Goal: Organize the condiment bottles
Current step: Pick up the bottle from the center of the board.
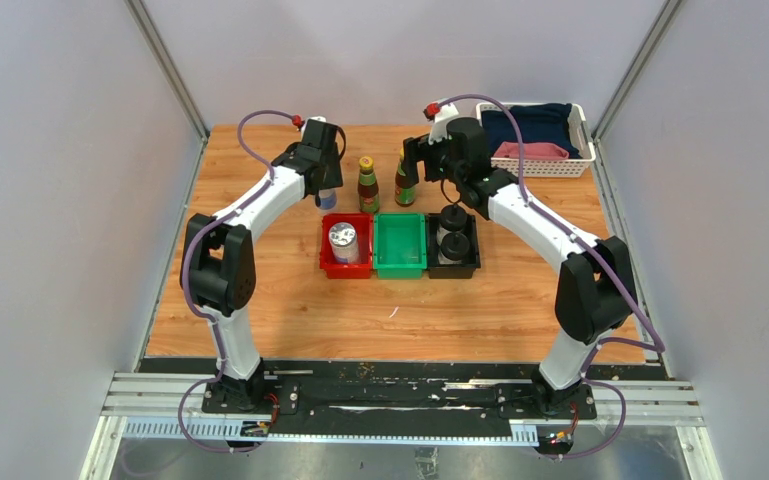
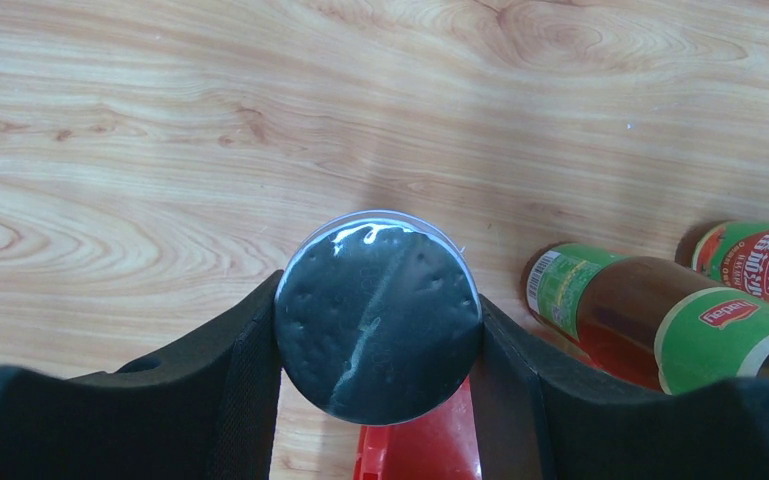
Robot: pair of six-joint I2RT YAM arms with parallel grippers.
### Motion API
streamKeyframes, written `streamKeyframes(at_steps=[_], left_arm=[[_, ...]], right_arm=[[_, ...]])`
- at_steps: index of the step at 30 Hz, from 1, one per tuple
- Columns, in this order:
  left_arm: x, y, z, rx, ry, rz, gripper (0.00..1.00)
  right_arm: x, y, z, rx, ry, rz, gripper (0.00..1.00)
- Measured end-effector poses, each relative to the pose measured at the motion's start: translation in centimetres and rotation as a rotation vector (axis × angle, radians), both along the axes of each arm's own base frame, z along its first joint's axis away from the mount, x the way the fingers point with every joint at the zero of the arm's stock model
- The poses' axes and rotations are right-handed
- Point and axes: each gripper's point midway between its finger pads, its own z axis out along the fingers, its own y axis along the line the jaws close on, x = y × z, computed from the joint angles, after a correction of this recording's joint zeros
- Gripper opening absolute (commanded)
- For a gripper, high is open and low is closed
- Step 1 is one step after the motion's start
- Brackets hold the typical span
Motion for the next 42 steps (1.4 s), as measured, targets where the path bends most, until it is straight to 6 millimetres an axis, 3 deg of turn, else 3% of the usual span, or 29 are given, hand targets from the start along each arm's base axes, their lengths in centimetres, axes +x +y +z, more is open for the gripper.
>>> streamKeyframes(at_steps=[14,30,42], left_arm=[[-1.2,0.7,1.0,0.012,0.017,0.011,0.00],[-3.6,0.2,10.4,-0.068,-0.114,-0.029,0.00],[-7.1,-2.2,13.3,-0.107,-0.132,-0.124,0.00]], right_arm=[[-0.1,0.2,0.0,0.011,0.007,0.004,0.88],[-0.1,0.4,-0.4,0.020,0.021,0.009,0.88],[-0.1,0.4,-0.4,0.020,0.022,0.009,0.88]])
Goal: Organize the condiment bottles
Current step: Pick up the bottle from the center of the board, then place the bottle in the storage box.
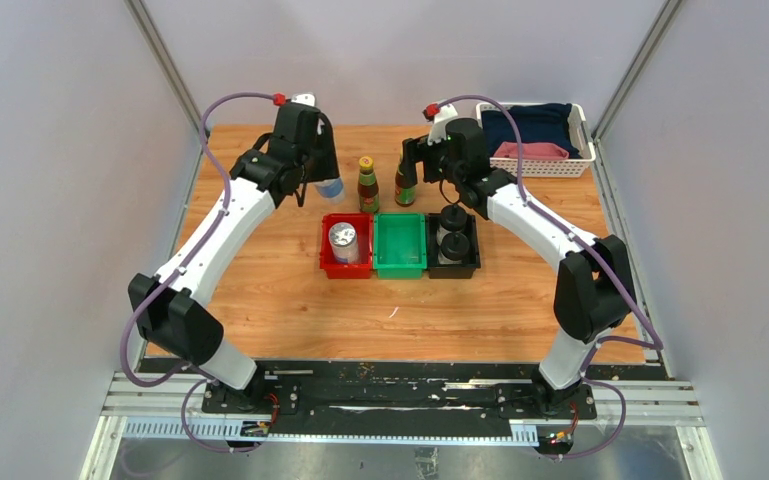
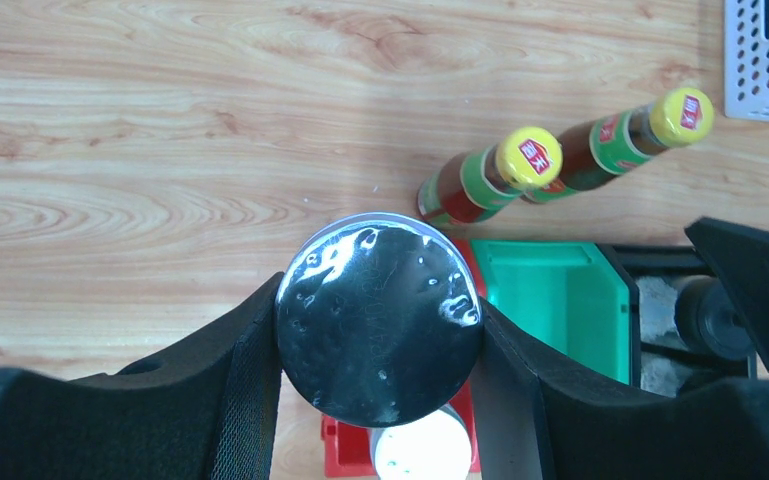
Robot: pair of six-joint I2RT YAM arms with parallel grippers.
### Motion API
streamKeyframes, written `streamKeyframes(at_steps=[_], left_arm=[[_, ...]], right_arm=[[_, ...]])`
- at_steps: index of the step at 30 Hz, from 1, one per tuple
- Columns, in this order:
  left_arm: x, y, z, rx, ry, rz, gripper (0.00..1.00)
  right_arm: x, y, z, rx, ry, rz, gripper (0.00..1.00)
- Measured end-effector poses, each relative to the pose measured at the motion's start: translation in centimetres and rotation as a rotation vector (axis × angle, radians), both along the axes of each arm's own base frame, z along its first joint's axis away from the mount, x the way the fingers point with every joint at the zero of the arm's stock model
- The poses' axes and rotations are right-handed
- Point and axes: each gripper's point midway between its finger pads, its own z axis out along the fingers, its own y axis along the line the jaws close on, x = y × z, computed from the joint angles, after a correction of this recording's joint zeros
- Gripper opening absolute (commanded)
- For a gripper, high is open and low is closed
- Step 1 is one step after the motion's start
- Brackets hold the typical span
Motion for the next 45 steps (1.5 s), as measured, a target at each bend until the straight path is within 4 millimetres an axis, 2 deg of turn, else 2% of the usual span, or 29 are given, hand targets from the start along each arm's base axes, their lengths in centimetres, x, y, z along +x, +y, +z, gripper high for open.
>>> streamKeyframes(at_steps=[5,12,23,31,37,45], left_arm=[[-1.3,-0.8,0.2,-0.004,0.006,-0.037,0.00],[-2.3,-1.7,-1.7,0.016,0.052,-0.073,0.00],[-3.2,-3.0,-3.4,0.035,0.088,-0.108,0.00],[-3.8,-3.8,-6.9,0.073,0.141,-0.130,0.00],[-3.8,-3.6,-9.7,0.100,0.159,-0.125,0.00],[-2.9,-4.0,-11.2,0.092,0.126,-0.121,0.00]], right_arm=[[0.0,0.0,0.0,0.000,0.000,0.000,0.88],[0.0,0.0,0.0,0.000,0.000,0.000,0.88],[0.0,0.0,0.0,0.000,0.000,-0.001,0.88],[0.1,-0.2,0.0,0.000,0.000,-0.005,0.88],[0.2,-0.3,0.0,0.000,0.000,-0.007,0.88],[0.2,-0.4,0.0,0.000,0.000,-0.008,0.88]])
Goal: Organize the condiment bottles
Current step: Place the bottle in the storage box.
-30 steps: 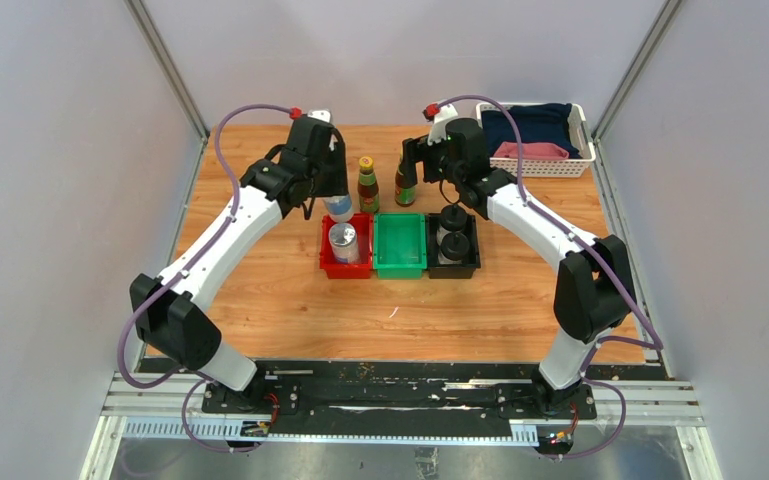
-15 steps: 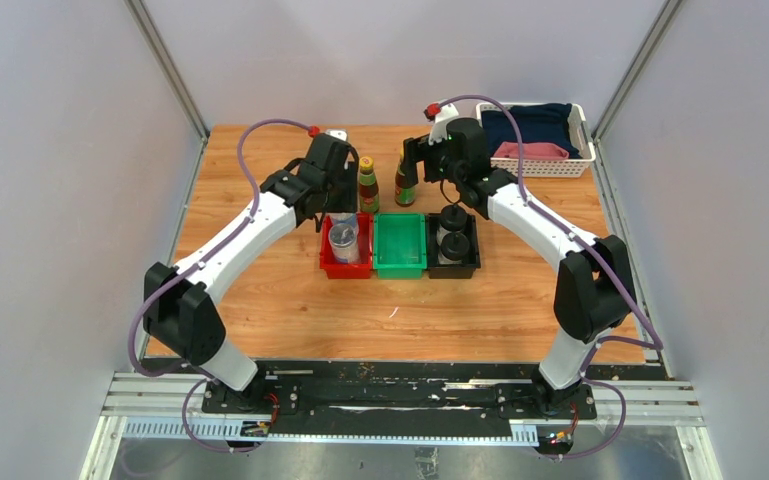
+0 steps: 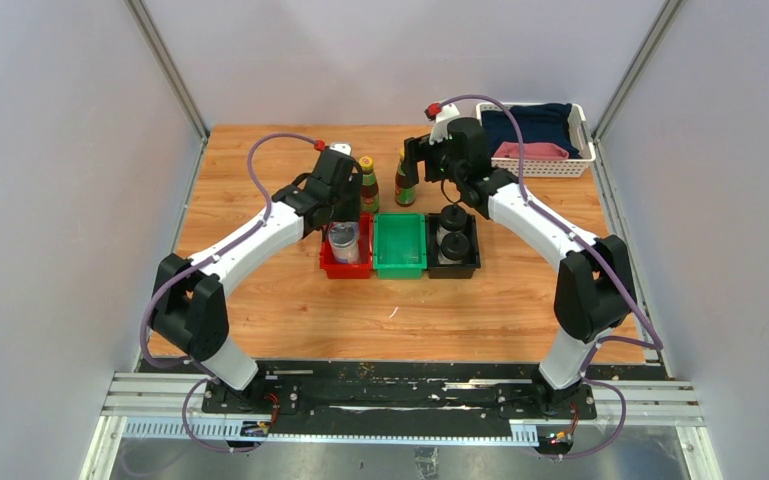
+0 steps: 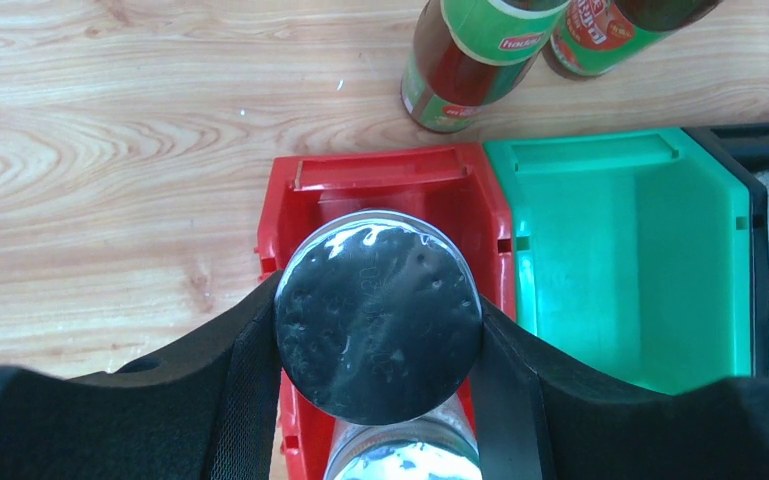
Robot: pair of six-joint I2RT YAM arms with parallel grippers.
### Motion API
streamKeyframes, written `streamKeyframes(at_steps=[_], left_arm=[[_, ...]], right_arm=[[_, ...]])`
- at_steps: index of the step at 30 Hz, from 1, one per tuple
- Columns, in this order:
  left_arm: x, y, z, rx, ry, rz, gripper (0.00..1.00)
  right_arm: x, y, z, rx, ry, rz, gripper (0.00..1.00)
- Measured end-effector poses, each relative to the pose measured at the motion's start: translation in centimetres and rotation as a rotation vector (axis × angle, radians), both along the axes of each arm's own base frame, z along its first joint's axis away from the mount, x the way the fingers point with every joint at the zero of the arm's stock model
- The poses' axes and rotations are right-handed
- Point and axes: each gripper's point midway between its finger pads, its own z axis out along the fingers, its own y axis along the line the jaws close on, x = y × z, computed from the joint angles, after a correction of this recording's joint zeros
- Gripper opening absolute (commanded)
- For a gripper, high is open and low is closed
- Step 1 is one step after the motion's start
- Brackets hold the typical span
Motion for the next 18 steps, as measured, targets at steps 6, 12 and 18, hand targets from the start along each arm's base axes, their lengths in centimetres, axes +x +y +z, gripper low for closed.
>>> streamKeyframes(at_steps=[6,12,18], left_arm=[[0.2,-0.4,-1.0,-0.009,-0.019,-0.004,0.00],[0.5,-0.6,-1.4,-0.011,-0.038,-0.002,0.00],[0.6,-0.6,-1.8,-0.009,-0.049,0.004,0.00]], right_arm=[[0.0,0.0,0.0,0.000,0.000,0.000,0.88],[0.0,0.0,0.0,0.000,0.000,0.000,0.88],[0.0,0.0,0.0,0.000,0.000,0.001,0.88]])
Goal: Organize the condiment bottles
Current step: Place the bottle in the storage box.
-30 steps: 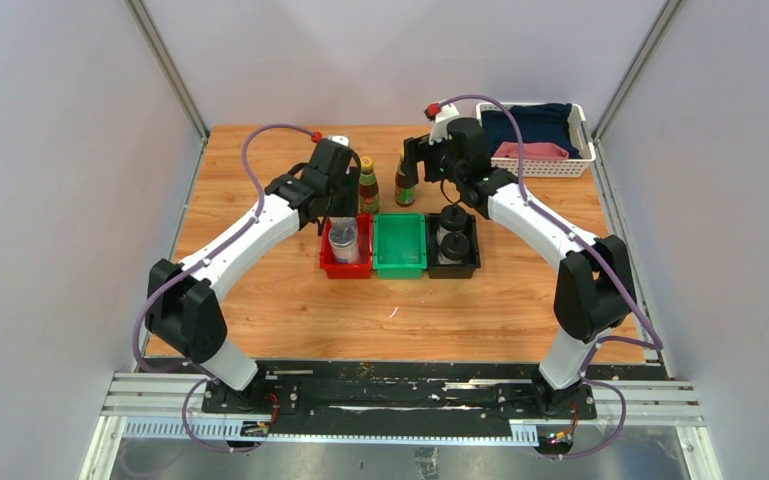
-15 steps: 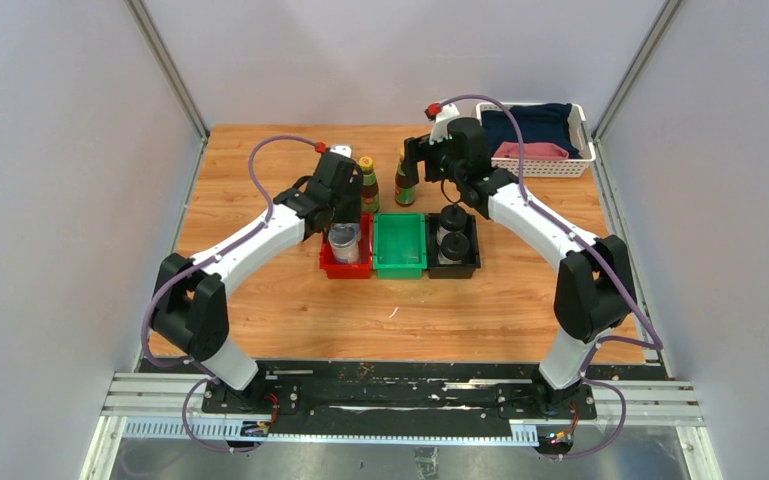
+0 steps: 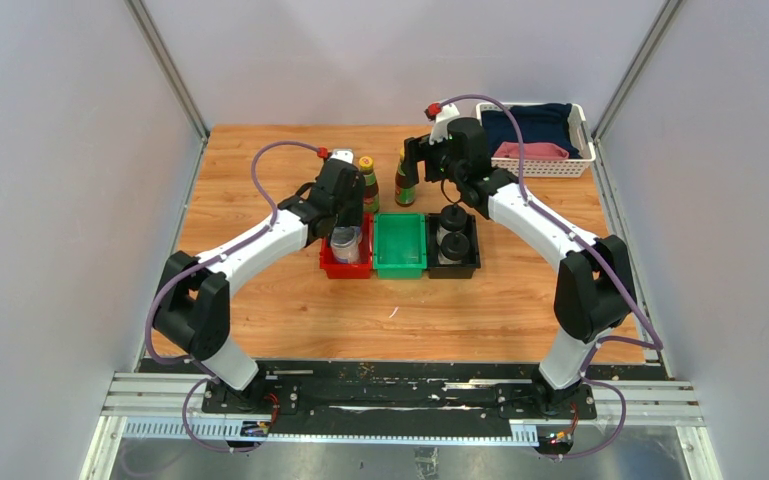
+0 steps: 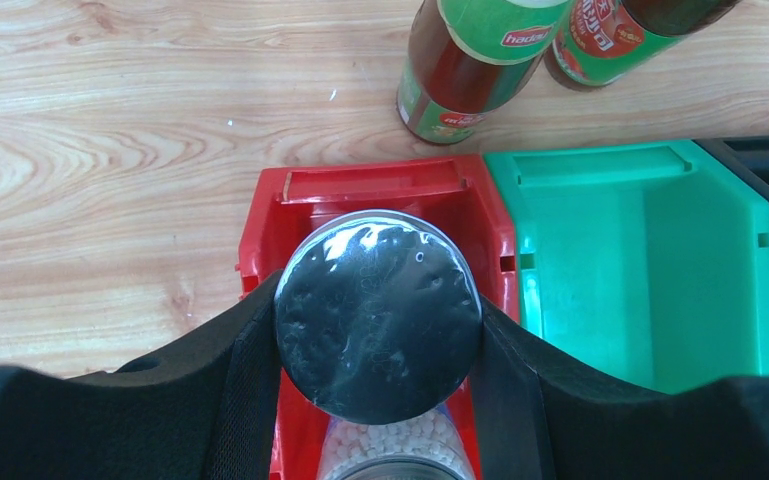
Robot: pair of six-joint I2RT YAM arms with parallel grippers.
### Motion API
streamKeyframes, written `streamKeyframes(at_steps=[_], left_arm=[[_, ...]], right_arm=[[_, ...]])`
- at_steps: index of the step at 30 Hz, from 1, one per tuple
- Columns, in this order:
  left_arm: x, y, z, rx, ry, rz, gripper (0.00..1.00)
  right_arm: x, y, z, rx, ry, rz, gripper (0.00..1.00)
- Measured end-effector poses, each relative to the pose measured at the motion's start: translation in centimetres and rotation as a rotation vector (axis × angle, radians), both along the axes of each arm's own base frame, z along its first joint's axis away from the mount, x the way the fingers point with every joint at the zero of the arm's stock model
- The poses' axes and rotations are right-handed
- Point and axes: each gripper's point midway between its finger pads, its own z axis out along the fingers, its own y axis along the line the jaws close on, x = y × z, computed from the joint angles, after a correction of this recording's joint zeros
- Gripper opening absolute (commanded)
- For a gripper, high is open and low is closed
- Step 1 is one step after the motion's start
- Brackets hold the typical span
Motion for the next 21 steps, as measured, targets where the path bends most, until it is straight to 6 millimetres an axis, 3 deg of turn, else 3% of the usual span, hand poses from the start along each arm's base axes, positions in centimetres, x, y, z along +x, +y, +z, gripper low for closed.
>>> streamKeyframes(at_steps=[21], left_arm=[[0.25,0.32,-0.28,0.020,-0.015,0.021,0.00]], right_arm=[[-0.05,0.07,0.00,0.002,0.001,0.005,0.88]])
